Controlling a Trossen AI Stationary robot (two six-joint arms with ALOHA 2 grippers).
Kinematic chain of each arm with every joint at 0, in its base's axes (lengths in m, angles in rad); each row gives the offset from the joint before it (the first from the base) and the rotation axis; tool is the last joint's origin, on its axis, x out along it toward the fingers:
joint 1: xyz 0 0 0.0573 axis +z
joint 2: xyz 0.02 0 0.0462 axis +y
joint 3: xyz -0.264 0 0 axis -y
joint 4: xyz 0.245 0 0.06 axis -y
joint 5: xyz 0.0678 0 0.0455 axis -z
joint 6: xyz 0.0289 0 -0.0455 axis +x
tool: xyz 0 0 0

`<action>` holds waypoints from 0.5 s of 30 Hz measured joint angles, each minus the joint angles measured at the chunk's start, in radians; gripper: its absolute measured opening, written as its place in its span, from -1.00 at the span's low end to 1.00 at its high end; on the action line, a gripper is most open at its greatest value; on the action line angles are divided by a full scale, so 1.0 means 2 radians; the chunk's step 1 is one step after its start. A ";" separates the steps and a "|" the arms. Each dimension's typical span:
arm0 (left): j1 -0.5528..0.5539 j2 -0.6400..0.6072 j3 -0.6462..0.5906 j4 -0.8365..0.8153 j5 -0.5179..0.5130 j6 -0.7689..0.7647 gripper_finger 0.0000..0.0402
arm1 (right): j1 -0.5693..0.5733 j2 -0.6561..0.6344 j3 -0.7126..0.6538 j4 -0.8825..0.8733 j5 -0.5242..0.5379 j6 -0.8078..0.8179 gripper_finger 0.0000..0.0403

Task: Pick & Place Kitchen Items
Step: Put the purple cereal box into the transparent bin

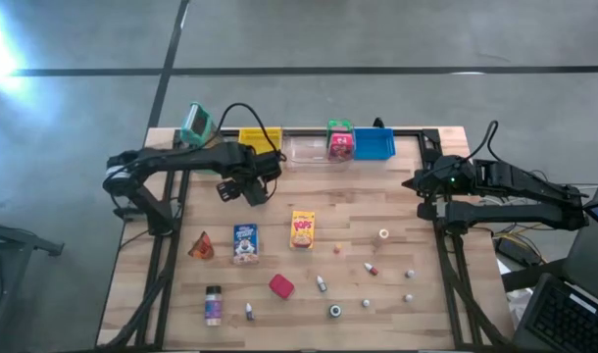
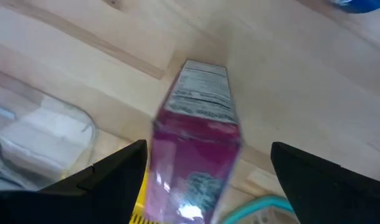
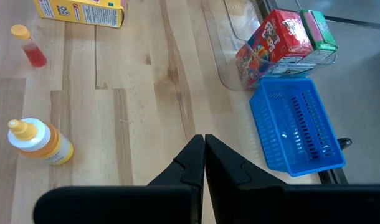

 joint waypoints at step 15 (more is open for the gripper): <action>0.019 0.000 -0.082 0.114 -0.016 0.066 0.72 | 0.000 0.000 0.000 0.000 0.000 0.000 -0.96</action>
